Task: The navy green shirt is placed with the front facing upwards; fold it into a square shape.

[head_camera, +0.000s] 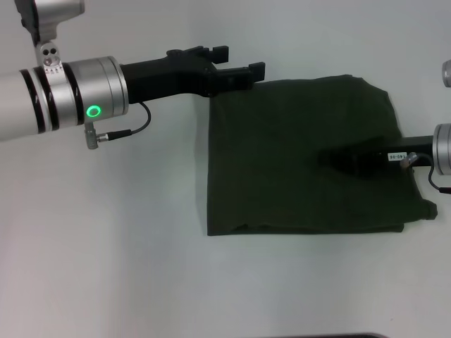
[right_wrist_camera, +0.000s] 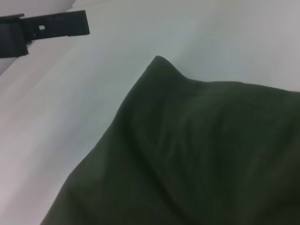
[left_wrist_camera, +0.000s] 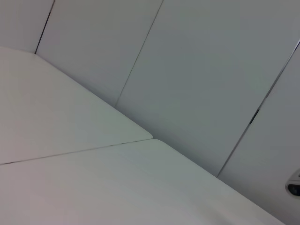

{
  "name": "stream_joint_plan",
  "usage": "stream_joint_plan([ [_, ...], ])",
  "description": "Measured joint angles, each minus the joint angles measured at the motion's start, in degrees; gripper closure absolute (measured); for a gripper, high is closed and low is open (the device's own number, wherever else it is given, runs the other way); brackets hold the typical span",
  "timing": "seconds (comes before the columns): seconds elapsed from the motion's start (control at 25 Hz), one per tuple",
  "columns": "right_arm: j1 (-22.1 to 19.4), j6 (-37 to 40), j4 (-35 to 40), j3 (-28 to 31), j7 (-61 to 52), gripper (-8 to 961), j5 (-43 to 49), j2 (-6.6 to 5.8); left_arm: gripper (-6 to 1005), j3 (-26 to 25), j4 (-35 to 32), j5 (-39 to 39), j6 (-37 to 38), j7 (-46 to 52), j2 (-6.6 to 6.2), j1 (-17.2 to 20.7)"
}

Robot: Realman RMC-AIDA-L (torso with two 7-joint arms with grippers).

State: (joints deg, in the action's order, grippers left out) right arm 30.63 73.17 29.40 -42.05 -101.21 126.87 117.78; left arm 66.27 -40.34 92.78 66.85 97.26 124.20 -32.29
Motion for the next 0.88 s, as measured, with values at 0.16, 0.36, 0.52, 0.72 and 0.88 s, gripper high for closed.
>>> stream_joint_plan([
  [0.16, -0.09, 2.04, 1.71, 0.42, 0.64, 955, -0.85, 0.22, 62, 0.00, -0.04, -0.06, 0.00, 0.01, -0.01, -0.12],
  [0.36, -0.41, 5.80, 4.55, 0.42, 1.44, 954, -3.36, 0.25, 62, -0.15, -0.36, -0.13, 0.01, 0.00, -0.07, -0.22],
  [0.52, 0.62, 8.42, 4.78, 0.09, 2.18, 954, -3.81, 0.56, 61, -0.19, -0.52, -0.15, 0.04, -0.02, -0.06, -0.52],
  [0.72, 2.45, 10.28, 3.94, -0.54, 3.75, 954, -3.69, 1.62, 61, -0.18, -0.58, -0.15, 0.04, -0.04, -0.01, -0.61],
  [0.88, 3.94, 10.67, 1.92, -2.16, 4.51, 954, -3.83, 1.76, 61, -0.27, -0.58, -0.16, -0.04, -0.05, -0.01, -0.61],
])
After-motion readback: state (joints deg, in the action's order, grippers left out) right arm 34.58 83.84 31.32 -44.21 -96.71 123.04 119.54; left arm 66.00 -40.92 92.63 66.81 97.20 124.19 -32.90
